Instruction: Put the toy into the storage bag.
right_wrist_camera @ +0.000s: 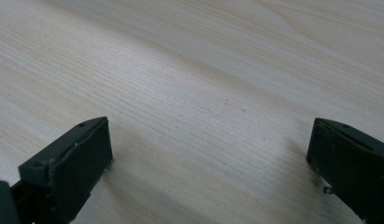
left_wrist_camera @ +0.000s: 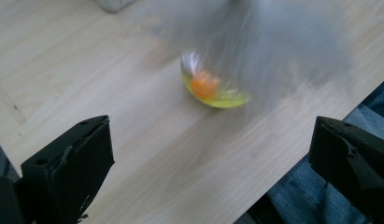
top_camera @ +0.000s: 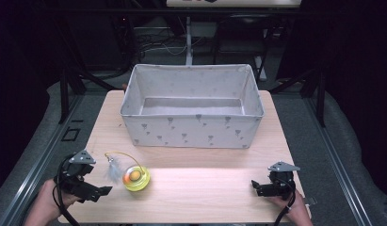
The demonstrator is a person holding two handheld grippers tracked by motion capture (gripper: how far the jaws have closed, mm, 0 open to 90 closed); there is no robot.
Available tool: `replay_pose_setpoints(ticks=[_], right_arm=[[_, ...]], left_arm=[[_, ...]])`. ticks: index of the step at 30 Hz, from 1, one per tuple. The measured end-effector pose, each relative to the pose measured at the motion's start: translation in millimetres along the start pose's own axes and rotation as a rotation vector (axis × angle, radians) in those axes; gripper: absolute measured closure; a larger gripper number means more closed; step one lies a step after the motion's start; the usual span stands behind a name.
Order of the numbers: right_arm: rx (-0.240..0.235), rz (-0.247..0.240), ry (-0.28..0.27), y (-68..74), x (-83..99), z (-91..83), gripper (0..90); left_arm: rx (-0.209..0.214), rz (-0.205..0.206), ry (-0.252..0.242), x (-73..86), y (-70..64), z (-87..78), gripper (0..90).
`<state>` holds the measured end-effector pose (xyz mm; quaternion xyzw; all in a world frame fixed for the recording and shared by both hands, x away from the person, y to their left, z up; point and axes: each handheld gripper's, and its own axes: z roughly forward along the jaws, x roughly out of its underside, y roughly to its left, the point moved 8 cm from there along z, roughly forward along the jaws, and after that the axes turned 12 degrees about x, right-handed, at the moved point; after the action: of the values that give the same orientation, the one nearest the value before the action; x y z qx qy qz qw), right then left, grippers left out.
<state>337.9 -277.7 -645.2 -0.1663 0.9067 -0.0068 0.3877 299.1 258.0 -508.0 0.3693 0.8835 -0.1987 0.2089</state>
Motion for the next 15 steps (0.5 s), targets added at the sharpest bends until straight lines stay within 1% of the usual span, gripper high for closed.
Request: replay_pose_setpoints(ticks=[2, 3, 4, 5, 9, 12, 15], right_arm=[[0.000, 0.000, 0.001, 0.1, 0.0, -0.1, 0.0], [0.000, 0.000, 0.000, 0.0, 0.0, 0.0, 0.0], [0.000, 0.000, 0.000, 0.0, 0.0, 0.0, 0.0], [0.000, 0.000, 0.000, 0.0, 0.0, 0.0, 0.0], [0.000, 0.000, -0.001, 0.0, 0.0, 0.0, 0.0], [0.000, 0.000, 0.000, 0.0, 0.0, 0.0, 0.0], [-0.001, 0.000, -0.001, 0.0, -0.1, 0.1, 0.0]], left_arm=[[0.002, 0.020, 0.003, -9.2, -1.7, -4.2, 0.0], [-0.005, 0.037, 0.016, -15.7, -2.2, -7.1, 0.0], [-0.005, 0.037, 0.016, -15.7, -2.2, -7.1, 0.0], [-0.010, 0.047, 0.021, -20.8, -2.5, -9.4, 0.0], [-0.015, 0.075, 0.030, -32.8, -3.9, -15.2, 0.0], [-0.023, 0.104, 0.037, -43.9, -6.3, -19.6, 0.1], [-0.017, 0.136, 0.046, -55.9, -10.9, -22.0, 0.2]])
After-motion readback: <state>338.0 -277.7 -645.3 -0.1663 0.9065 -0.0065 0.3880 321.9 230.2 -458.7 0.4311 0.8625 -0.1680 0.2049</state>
